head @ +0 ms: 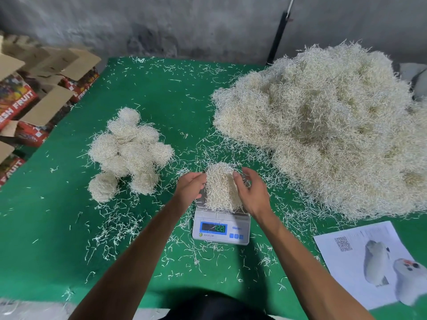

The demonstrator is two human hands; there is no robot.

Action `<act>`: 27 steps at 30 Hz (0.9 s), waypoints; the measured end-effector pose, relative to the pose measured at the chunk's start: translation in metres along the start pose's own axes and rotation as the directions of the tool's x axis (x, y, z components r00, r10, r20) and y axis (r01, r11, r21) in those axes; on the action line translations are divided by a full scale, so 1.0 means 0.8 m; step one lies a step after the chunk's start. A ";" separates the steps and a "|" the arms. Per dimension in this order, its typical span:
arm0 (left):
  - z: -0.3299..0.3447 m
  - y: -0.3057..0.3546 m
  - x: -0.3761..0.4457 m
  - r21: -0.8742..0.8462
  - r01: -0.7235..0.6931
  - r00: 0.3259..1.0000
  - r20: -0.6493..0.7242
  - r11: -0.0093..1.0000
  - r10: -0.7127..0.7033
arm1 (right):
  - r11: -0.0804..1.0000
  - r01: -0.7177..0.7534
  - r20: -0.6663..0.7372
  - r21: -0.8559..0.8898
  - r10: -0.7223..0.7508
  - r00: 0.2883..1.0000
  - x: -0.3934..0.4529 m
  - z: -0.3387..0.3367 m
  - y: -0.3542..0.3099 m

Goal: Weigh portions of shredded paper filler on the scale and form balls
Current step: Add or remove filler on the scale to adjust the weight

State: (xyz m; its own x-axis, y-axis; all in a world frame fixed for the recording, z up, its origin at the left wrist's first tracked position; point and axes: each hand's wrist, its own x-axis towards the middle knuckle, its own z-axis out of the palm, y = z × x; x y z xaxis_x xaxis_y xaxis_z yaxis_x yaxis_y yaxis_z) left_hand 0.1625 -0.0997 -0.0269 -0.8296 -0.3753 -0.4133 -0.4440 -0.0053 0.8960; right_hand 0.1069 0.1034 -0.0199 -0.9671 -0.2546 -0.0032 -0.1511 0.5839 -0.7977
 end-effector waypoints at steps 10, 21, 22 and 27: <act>-0.001 -0.004 -0.007 0.003 0.004 1.000 -0.021 1.000 -0.004 | 1.000 -0.007 0.014 -0.008 0.007 1.000 0.003 0.008 0.009; 0.006 0.003 -0.023 -0.069 0.266 0.964 0.014 0.962 -0.266 | 0.938 0.135 0.290 -0.320 -0.038 0.956 0.007 0.081 0.002; 0.004 0.004 -0.025 -0.144 0.301 0.952 0.099 0.943 -0.289 | 0.953 0.156 0.261 -0.261 -0.086 0.961 0.006 0.081 -0.006; -0.004 0.026 -0.016 -0.336 0.082 0.971 0.240 0.938 0.001 | 0.912 0.408 0.226 -0.037 -0.390 0.892 0.007 0.069 -0.055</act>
State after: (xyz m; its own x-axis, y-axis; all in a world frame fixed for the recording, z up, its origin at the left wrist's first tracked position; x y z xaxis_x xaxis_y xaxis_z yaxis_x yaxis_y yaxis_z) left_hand 0.1647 -0.0979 -0.0028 -0.8870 -0.1423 -0.4392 -0.3708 -0.3470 0.8614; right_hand 0.1198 0.0337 -0.0178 -0.7576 -0.6297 0.1719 -0.5403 0.4571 -0.7065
